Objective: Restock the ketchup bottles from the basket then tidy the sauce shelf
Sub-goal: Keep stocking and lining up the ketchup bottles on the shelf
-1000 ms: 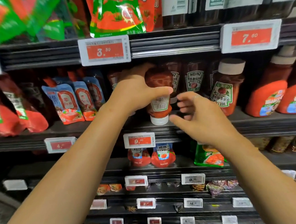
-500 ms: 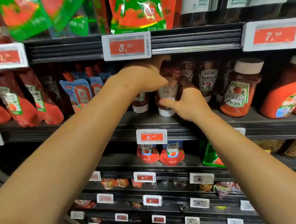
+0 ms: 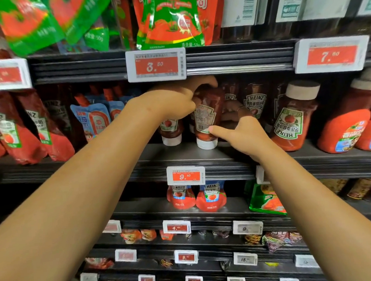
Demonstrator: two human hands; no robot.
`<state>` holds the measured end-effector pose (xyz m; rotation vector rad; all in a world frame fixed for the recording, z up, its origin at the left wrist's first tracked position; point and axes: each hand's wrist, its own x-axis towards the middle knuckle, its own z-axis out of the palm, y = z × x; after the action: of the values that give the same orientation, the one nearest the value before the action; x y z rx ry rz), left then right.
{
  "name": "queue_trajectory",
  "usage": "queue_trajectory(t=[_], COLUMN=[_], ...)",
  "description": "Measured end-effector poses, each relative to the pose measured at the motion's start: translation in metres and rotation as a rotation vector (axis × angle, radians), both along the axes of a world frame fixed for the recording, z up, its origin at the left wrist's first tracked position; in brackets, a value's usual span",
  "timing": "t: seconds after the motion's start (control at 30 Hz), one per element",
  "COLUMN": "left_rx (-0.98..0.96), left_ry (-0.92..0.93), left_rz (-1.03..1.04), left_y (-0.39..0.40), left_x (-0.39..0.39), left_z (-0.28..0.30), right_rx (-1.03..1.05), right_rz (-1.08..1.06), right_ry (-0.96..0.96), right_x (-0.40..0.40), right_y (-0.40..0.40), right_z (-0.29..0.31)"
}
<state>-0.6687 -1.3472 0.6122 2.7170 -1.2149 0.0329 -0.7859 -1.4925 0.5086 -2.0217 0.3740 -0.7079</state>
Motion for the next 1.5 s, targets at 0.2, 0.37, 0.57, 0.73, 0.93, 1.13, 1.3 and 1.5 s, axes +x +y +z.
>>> queue_trajectory(t=[0.2, 0.37, 0.57, 0.73, 0.93, 1.13, 1.3, 1.5], left_rx=[-0.127, -0.287, -0.252, -0.459, -0.789, -0.658, -0.725, -0.773], left_ry=[0.109, -0.037, 0.155, -0.088, -0.129, 0.012, 0.059, 0.115], left_rz=[-0.064, -0.156, -0.222, -0.152, 0.169, 0.346, 0.314, 0.323], left_y=[-0.005, -0.011, -0.006, 0.018, 0.034, 0.024, 0.026, 0.027], left_x=[-0.008, -0.004, 0.006, 0.001, -0.004, 0.001, 0.005, 0.011], left_z=[-0.005, -0.011, -0.002, -0.032, -0.084, -0.111, -0.118, -0.122], right_rx=[0.082, 0.065, 0.031, -0.026, -0.035, -0.155, -0.192, -0.236], right_rz=[-0.069, -0.115, -0.066, -0.148, -0.105, -0.240, -0.386, -0.412], right_ry=[-0.074, -0.102, 0.041, 0.115, 0.078, 0.084, 0.091, 0.114], right_x=[-0.011, -0.013, 0.003, 0.009, 0.012, 0.018, 0.023, 0.025], right_y=[0.008, 0.013, 0.002, 0.000, 0.004, 0.020, 0.037, 0.039], right_z=[-0.015, -0.019, -0.009, -0.016, -0.011, -0.012, -0.015, -0.018])
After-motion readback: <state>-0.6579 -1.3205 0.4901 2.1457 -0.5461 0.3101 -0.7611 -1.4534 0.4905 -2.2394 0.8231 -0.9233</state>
